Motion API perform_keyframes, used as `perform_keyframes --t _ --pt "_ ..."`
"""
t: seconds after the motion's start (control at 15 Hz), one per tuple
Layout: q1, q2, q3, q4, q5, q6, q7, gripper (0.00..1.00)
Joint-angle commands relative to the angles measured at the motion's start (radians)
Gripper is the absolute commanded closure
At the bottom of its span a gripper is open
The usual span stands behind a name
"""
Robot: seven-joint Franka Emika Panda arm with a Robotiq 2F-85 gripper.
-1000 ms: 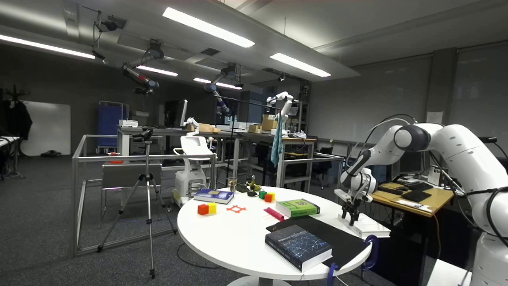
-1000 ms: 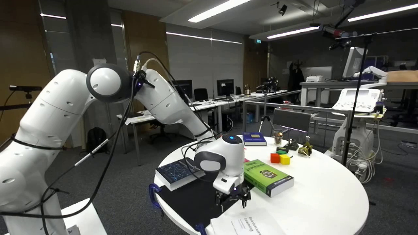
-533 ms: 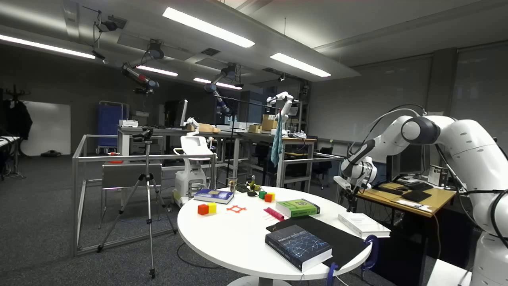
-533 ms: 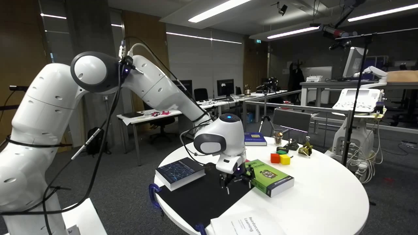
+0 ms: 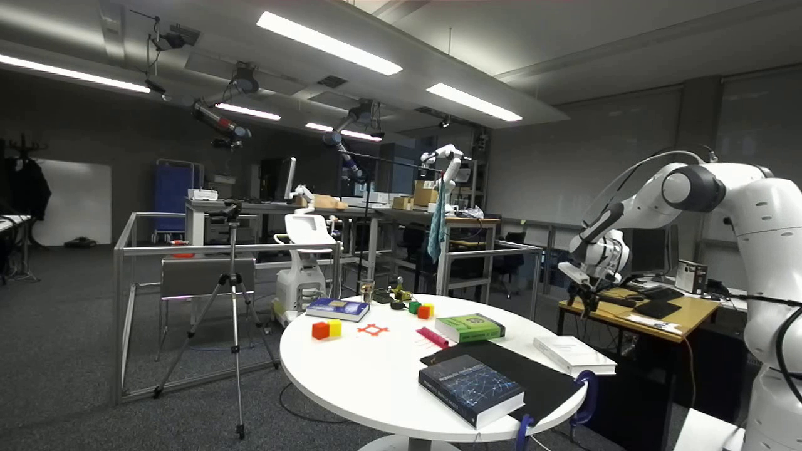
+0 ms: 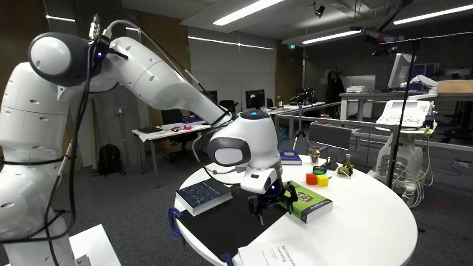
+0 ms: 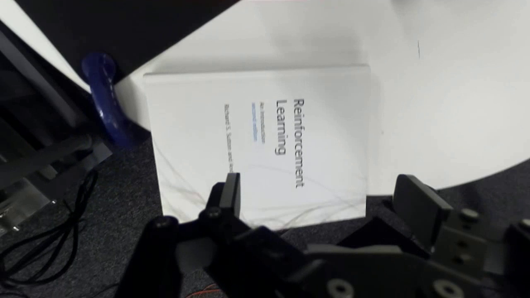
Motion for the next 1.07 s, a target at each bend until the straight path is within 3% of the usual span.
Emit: perform_keyframes --t 0.0,0.53,0.73,1.0 --pt "-0.053 -0.144 -0.063 -0.091 -0.019 -0.06 -0.025 0.0" --pt "-0.19 -0.16 -0.194 -0.061 0.024 -0.177 0.071 0.0" --pt "-0.206 -0.151 -0.206 -0.081 -0.025 -0.153 0.008 0.0" --pt "-0.205 -0.166 -0.173 -0.142 0.002 -0.079 -0.219 0.0"
